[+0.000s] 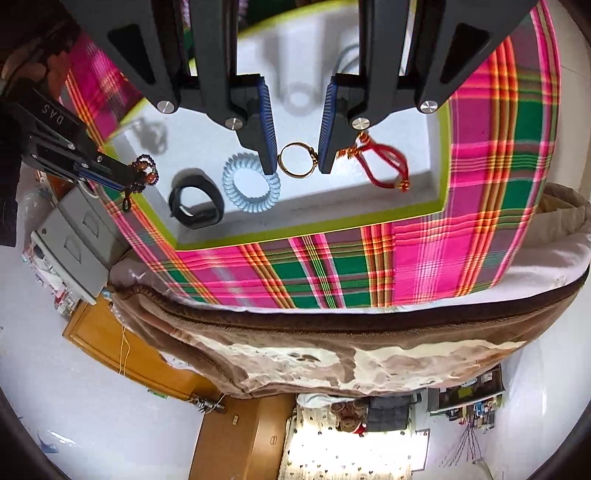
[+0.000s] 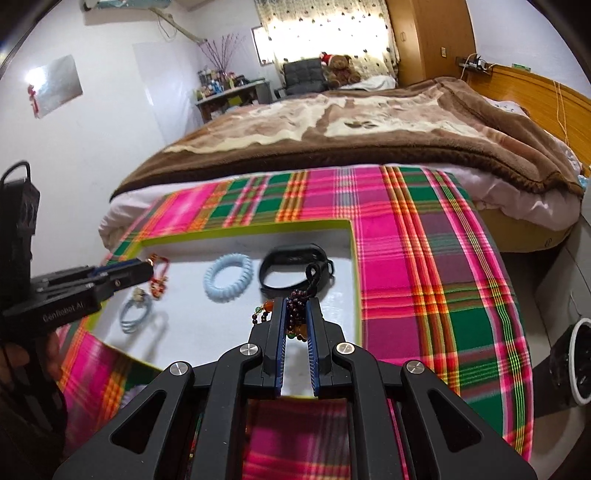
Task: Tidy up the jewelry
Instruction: 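Lower the beaded bracelet and gold ring into the box lid and open both tools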
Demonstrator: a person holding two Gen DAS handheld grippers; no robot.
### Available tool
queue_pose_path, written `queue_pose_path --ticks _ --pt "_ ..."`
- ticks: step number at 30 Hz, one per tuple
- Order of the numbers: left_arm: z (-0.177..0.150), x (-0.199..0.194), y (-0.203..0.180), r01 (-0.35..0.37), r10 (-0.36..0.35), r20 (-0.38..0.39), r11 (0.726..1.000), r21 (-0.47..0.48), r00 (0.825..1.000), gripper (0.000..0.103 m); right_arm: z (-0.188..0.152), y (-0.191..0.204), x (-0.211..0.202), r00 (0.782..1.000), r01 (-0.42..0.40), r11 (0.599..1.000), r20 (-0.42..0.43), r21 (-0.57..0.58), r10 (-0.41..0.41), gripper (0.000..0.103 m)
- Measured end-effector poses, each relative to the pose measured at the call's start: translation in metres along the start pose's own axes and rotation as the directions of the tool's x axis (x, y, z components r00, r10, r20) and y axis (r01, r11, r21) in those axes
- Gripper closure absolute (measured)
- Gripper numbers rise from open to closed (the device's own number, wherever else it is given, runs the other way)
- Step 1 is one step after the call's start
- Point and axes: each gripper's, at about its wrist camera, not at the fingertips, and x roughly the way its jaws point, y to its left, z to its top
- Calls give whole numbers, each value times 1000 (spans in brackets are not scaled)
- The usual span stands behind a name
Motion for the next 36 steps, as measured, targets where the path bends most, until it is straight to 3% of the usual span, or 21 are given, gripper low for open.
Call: queue_pose_path --ticks 9,28,32,36 --pt "2 28 5 -14 13 -52 1000 -19 999 79 -7 -4 15 998 52 997 -43 -49 -54 92" --pt "-2 38 7 -41 38 -81 999 -29 996 79 -8 4 18 995 81 992 -45 -93 -86 88" --pt "-2 37 7 -34 32 -78 999 -31 996 70 -8 4 17 995 87 992 -37 -92 -91 87" --pt "-4 34 5 -35 33 -73 999 -30 997 70 -8 6 15 995 98 990 -26 -100 -101 84"
